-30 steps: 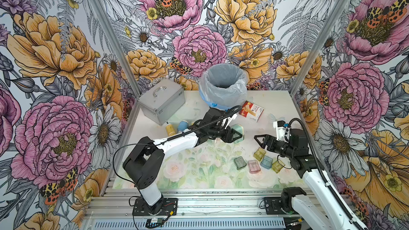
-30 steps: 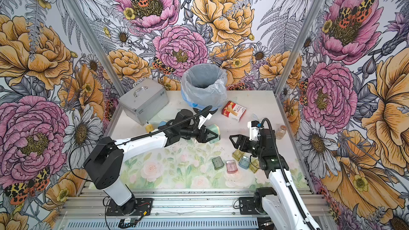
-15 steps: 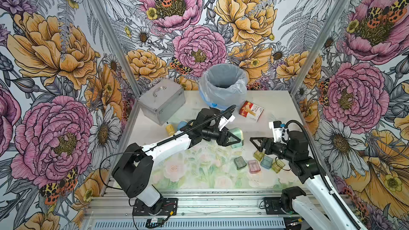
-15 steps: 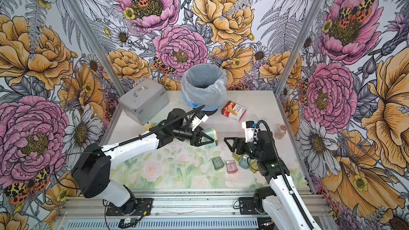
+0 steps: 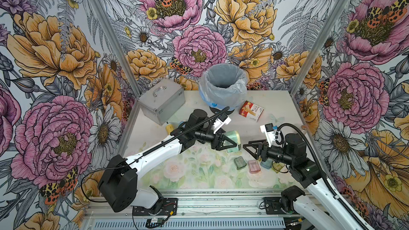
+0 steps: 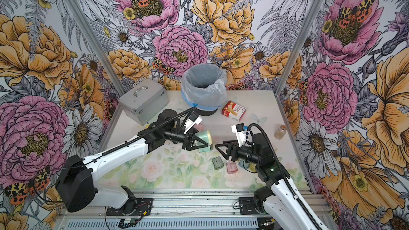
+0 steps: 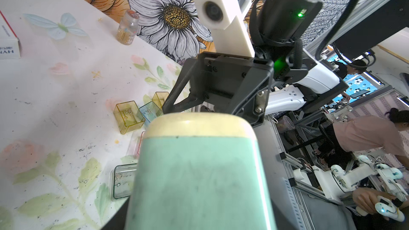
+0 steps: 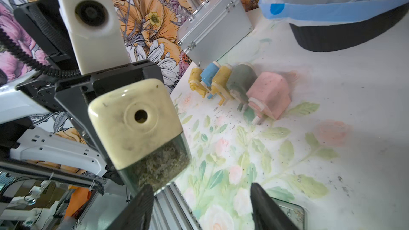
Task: Take out the pencil sharpener tray and clean the shavings
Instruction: Pick up the pencil sharpener from the center of the board.
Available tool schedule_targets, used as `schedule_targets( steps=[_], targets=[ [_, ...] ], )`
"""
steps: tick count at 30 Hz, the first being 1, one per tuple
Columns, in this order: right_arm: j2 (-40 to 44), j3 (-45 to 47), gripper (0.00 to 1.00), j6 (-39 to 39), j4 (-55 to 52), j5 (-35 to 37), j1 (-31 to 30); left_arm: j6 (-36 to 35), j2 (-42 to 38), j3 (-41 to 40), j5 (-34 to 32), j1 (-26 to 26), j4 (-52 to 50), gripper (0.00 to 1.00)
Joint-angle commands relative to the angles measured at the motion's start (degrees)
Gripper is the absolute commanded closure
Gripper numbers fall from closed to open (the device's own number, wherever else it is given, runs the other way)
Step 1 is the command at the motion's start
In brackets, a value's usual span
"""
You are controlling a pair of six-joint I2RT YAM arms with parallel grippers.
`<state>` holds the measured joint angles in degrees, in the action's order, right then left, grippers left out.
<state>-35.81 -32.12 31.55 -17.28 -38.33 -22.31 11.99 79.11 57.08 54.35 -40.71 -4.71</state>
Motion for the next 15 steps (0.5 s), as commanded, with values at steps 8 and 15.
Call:
schedule_targets(
  steps=[8, 15],
  targets=[
    [-0.57, -8.40, 0.32, 0.35, 2.59, -10.64, -6.73, -2.94, -6.73, -0.70, 4.07, -0.92, -3.06, 0.83],
    [-2.06, -10.83, 0.25, -1.55, 1.94, -10.98, -8.63, -2.53, -10.18, -0.22, 6.66, -1.63, -3.82, 0.84]
  ],
)
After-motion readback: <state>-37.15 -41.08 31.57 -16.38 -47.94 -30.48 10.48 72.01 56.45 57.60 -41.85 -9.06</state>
